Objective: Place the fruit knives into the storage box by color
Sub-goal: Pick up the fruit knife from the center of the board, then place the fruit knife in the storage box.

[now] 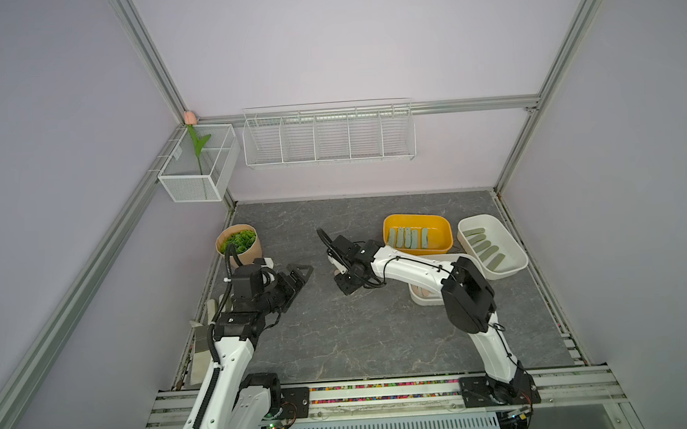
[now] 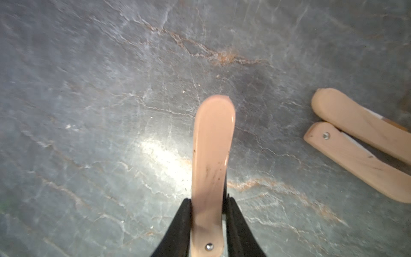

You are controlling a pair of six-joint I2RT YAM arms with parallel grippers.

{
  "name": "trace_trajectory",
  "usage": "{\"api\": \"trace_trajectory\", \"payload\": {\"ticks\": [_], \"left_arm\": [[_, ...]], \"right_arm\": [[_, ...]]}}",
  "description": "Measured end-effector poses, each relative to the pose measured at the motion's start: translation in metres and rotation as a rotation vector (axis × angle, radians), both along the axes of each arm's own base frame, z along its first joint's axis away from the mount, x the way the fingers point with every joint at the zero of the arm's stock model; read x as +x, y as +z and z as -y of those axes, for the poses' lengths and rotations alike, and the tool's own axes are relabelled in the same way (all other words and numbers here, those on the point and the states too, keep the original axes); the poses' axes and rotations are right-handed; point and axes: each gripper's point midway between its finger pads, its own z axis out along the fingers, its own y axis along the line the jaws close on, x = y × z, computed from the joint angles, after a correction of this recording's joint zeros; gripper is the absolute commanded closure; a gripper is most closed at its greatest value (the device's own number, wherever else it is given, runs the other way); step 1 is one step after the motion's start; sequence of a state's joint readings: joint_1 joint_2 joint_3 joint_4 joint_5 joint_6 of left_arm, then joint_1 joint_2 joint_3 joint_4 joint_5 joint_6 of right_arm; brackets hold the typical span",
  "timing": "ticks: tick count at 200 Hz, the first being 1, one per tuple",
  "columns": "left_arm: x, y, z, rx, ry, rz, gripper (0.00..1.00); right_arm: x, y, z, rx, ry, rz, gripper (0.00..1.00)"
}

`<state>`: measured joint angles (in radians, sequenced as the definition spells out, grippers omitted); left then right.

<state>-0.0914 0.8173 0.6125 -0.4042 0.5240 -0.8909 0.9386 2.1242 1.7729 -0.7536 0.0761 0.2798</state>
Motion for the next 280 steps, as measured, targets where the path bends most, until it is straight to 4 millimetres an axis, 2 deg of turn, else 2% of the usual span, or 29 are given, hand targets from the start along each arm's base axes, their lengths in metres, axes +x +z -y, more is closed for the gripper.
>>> {"api": "trace_trajectory", "payload": {"ticks": [30,56,86,115,140,154,165,186,221,280], "left_arm": [[0.000,0.001,0.001,-0.017,0.011,-0.009,0.01],[0.000,0.005,0.013,-0.017,-0.018,-0.011,0.01],[0.005,0.017,0.048,-0.004,-0.106,0.010,0.01],[0.007,0.017,0.087,0.022,-0.188,0.008,0.01],[0.007,0.014,0.125,0.042,-0.263,0.008,0.01],[0.008,0.014,0.144,0.051,-0.296,0.012,0.01],[0.010,0.014,0.157,0.054,-0.321,0.016,0.01],[0.012,0.011,0.181,0.058,-0.360,0.013,0.01],[0.016,0.003,0.208,0.065,-0.405,0.001,0.01],[0.019,-0.003,0.217,0.058,-0.422,0.001,0.01]], "right_arm": [[0.000,0.032,0.015,0.050,-0.025,0.054,0.73],[0.007,0.051,0.049,0.072,-0.082,0.086,0.73],[0.014,0.063,0.113,0.078,-0.194,0.108,0.73],[0.015,0.067,0.183,0.081,-0.322,0.128,0.73],[0.009,0.060,0.243,0.070,-0.445,0.125,0.73],[0.006,0.051,0.271,0.061,-0.507,0.113,0.73],[0.003,0.044,0.285,0.057,-0.538,0.094,0.73],[0.001,0.033,0.297,0.058,-0.570,0.056,0.75],[0.005,0.025,0.298,0.068,-0.578,0.032,0.75],[0.011,-0.005,0.302,0.018,-0.590,-0.031,0.75]]}}
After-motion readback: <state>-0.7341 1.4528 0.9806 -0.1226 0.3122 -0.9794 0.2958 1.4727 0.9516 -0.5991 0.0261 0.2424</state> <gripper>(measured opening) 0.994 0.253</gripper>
